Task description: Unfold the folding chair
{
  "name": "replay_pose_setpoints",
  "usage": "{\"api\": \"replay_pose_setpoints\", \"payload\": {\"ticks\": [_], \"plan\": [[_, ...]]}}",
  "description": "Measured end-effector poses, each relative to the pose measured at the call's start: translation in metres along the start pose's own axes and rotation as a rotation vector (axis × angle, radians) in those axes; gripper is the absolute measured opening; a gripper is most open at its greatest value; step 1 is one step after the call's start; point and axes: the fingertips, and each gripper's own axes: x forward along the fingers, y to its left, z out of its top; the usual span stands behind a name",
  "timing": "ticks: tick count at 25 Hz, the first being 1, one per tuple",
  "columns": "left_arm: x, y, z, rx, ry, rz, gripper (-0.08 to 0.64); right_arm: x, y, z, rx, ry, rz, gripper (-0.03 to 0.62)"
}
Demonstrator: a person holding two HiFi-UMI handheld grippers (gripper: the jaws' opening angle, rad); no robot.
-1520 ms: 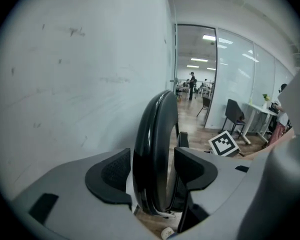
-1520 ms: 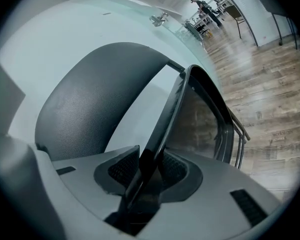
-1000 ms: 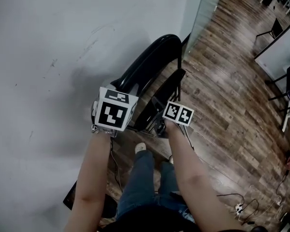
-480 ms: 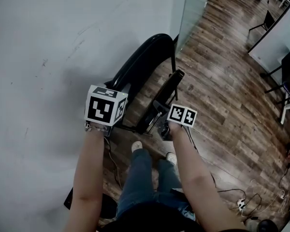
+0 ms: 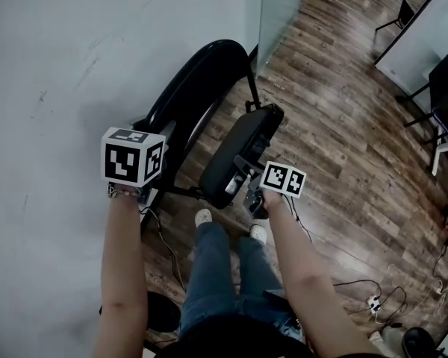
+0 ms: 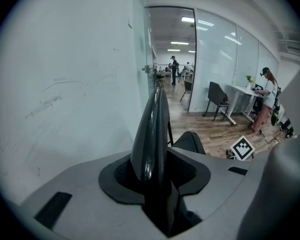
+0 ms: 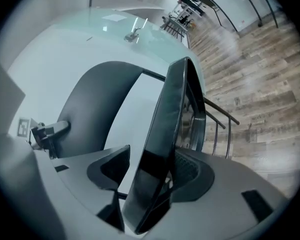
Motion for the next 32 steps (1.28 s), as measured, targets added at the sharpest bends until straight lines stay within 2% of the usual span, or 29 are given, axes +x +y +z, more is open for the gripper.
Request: {"api": "replay_pose_setpoints", "payload": {"ticks": [2, 4, 7, 10, 20, 32], "plan": [[0.000, -0.005, 0.000, 0.002, 0.001, 0.004, 0.132, -0.002, -0.006, -0.002, -0.053, 0.013, -0.051, 0.241], [0.001, -0.008, -0.002, 0.003, 0.001, 0.006, 0.133, -0.003, -0.018, -0.003, -0.065, 0.018, -0.118, 0.241], [0.004, -0.013, -0.006, -0.003, 0.001, 0.005, 0.135, -0.011, -0.044, -0.003, 0.004, 0.001, -0.205, 0.244], [0.006, -0.021, -0.010, -0.007, 0.003, 0.004, 0.137, -0.030, -0.070, -0.007, 0.051, -0.007, -0.254, 0.227], [0.018, -0.056, -0.024, -0.005, 0.009, 0.003, 0.143, -0.082, -0.144, -0.028, 0.146, 0.026, -0.274, 0.224], [0.028, -0.076, -0.038, -0.026, 0.021, -0.035, 0.137, -0.105, -0.193, -0.044, 0.190, 0.043, -0.188, 0.225]]}}
